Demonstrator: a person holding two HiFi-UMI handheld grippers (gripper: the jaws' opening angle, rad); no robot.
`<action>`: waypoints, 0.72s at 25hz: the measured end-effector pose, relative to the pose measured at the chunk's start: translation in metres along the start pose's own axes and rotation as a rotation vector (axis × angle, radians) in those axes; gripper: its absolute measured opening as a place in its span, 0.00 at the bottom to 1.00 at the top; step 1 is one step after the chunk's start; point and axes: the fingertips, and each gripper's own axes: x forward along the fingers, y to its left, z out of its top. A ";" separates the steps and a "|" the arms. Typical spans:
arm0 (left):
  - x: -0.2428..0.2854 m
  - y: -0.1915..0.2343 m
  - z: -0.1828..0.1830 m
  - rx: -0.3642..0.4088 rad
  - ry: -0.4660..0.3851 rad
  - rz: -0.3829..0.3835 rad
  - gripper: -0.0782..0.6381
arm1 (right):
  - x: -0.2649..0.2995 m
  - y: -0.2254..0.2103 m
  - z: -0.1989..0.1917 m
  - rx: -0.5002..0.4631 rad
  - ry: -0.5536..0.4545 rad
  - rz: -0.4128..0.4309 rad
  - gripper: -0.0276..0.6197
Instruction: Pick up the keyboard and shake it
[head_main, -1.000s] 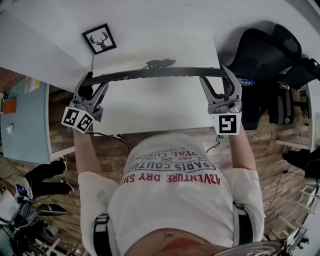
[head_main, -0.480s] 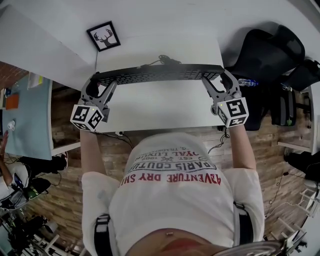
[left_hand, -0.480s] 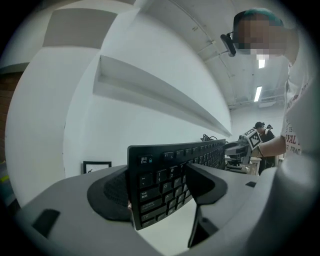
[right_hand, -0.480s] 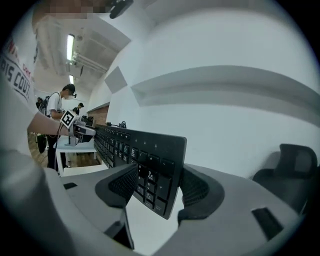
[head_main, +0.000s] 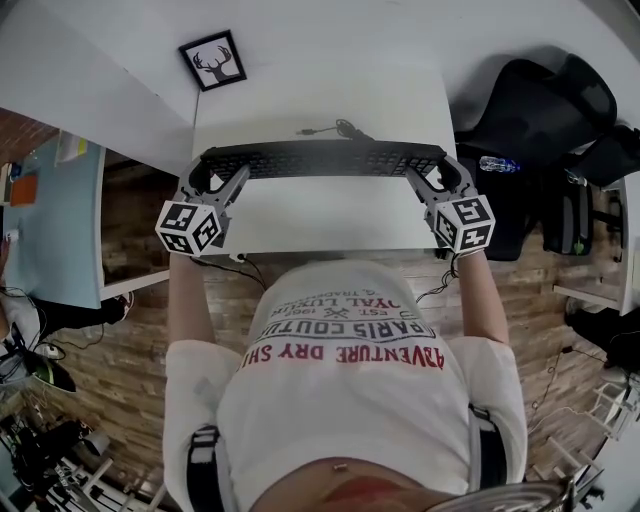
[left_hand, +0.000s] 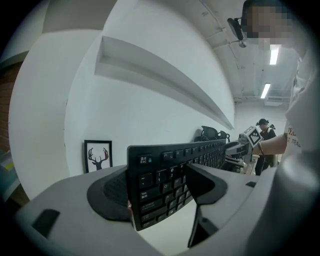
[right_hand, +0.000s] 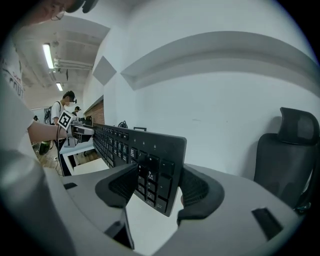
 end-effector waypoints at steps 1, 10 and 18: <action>-0.001 0.000 -0.002 -0.005 0.001 0.000 0.57 | -0.001 0.000 0.000 -0.005 0.001 0.003 0.46; -0.003 -0.003 -0.006 -0.022 -0.009 0.005 0.57 | -0.003 0.001 0.002 -0.031 0.013 0.011 0.46; -0.003 -0.005 -0.004 -0.010 -0.007 0.003 0.57 | -0.004 0.000 0.001 -0.033 0.022 0.000 0.46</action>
